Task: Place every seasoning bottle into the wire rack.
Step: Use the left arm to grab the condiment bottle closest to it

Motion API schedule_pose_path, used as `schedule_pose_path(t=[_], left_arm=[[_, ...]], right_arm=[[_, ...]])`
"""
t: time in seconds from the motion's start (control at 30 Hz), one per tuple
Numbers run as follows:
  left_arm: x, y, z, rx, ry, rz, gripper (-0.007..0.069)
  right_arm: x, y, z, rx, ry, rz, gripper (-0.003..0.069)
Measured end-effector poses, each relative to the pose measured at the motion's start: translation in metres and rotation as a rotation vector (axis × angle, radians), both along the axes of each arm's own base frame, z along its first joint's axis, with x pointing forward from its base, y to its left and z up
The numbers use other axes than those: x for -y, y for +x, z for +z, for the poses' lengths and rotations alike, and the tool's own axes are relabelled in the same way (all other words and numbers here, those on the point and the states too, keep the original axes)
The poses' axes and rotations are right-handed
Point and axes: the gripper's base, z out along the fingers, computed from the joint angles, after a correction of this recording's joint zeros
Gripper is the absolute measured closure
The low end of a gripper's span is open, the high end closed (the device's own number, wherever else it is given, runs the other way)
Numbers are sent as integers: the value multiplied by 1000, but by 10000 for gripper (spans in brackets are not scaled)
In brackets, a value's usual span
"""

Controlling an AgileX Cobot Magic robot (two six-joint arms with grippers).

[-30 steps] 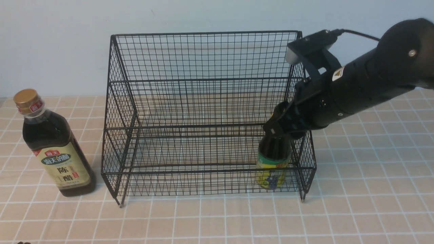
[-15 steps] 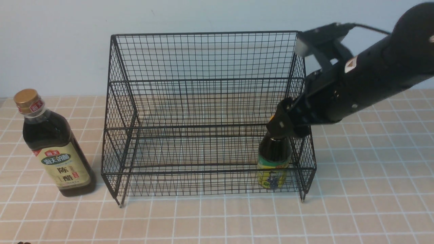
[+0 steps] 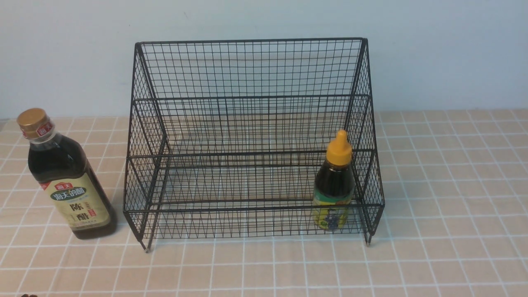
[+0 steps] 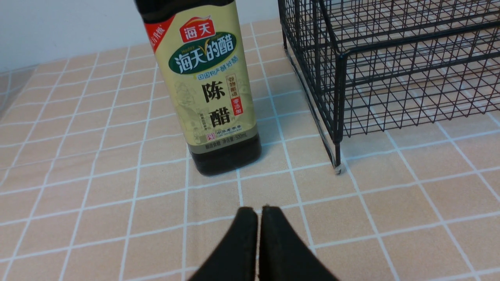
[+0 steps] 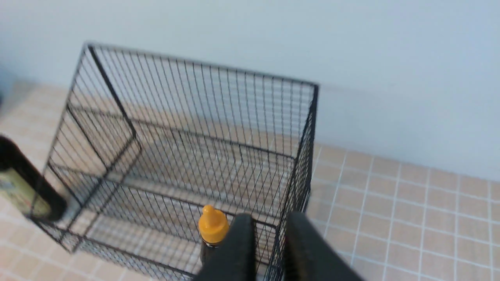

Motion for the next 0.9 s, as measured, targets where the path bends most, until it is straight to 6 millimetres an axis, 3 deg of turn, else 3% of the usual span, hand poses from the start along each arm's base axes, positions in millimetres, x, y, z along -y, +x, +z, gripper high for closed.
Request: schedule_pose_path(t=[0.17, 0.4, 0.57, 0.9], left_arm=[[0, 0, 0, 0, 0, 0, 631], [0, 0, 0, 0, 0, 0, 631], [0, 0, 0, 0, 0, 0, 631], [0, 0, 0, 0, 0, 0, 631]], right_arm=[[26, -53, -37, 173, 94, -19, 670], [32, -81, -99, 238, 255, 37, 671], [32, -88, -130, 204, 296, 57, 671], [33, -81, -152, 331, 156, 47, 671]])
